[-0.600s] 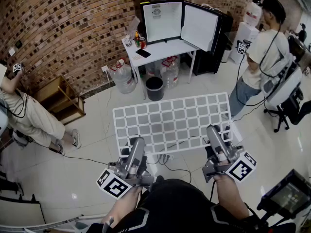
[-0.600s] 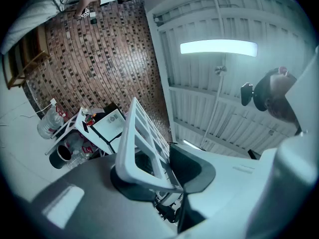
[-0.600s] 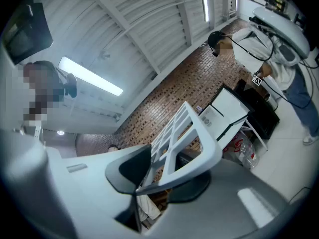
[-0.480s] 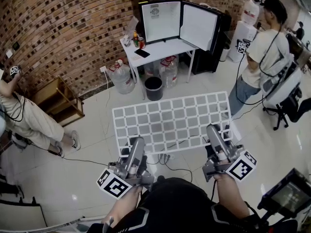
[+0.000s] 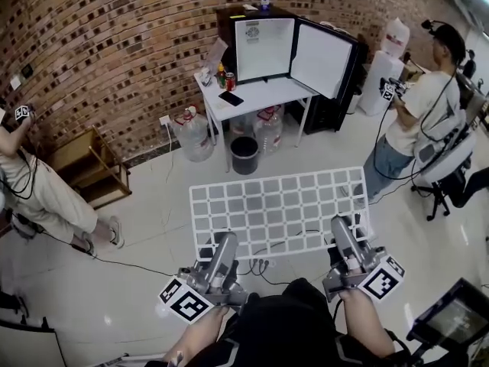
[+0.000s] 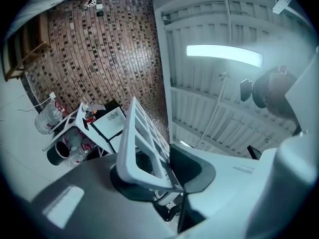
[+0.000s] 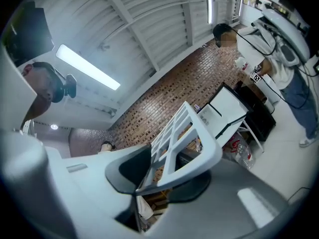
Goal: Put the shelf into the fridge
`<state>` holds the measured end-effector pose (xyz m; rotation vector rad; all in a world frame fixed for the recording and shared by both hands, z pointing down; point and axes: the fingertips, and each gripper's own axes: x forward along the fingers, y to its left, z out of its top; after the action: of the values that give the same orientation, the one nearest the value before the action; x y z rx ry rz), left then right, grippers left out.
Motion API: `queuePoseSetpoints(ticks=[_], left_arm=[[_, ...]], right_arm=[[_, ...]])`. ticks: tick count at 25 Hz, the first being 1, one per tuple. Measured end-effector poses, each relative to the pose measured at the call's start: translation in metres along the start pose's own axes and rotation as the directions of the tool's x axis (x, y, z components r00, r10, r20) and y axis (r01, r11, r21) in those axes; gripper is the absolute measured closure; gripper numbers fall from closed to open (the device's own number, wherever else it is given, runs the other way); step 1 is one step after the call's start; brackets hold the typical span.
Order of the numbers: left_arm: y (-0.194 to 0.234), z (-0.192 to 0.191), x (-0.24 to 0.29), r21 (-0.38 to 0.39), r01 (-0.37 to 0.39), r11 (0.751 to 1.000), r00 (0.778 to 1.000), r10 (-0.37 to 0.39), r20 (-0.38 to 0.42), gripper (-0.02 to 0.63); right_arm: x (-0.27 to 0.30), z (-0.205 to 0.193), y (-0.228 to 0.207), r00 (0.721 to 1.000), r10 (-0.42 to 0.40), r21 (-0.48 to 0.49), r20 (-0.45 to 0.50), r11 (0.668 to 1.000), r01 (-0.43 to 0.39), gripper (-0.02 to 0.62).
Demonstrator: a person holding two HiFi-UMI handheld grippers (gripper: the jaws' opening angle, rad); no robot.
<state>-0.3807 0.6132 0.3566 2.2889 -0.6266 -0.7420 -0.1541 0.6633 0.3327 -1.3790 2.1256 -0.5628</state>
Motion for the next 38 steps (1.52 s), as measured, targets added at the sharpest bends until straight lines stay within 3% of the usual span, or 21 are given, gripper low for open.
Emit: queuePoseSetpoints(ticks=[6,12,19,27,38], left_arm=[[0.015,0.019,0.002,0.000,-0.010,1.000,0.999,0.010,0.036,0.518],[0.036,0.020,0.030,0.002,-0.051,0.999,0.998,0.051,0.048,0.522],[0.055,0.010,0.110,0.064,-0.058,0.996,0.998,0.056,0.029,0.522],[0.082,-0.005,0.202,0.039,-0.079,0.996,0.996,0.078,0.034,0.522],[0.111,-0.030,0.288,0.028,-0.116,0.993,0.992,0.114,0.062,0.525]], right_arm=[[0.028,-0.003,-0.001,1.000,0.021,-0.011,-0.020,1.000,-0.021,0.488],[0.058,0.003,-0.035,0.999,0.043,0.007,-0.030,0.999,-0.042,0.488],[0.095,0.041,-0.104,0.997,0.075,0.051,-0.009,0.996,-0.074,0.488],[0.138,0.096,-0.173,0.997,0.074,0.041,-0.030,0.997,-0.072,0.488],[0.177,0.142,-0.253,0.994,0.096,0.051,-0.056,0.994,-0.093,0.488]])
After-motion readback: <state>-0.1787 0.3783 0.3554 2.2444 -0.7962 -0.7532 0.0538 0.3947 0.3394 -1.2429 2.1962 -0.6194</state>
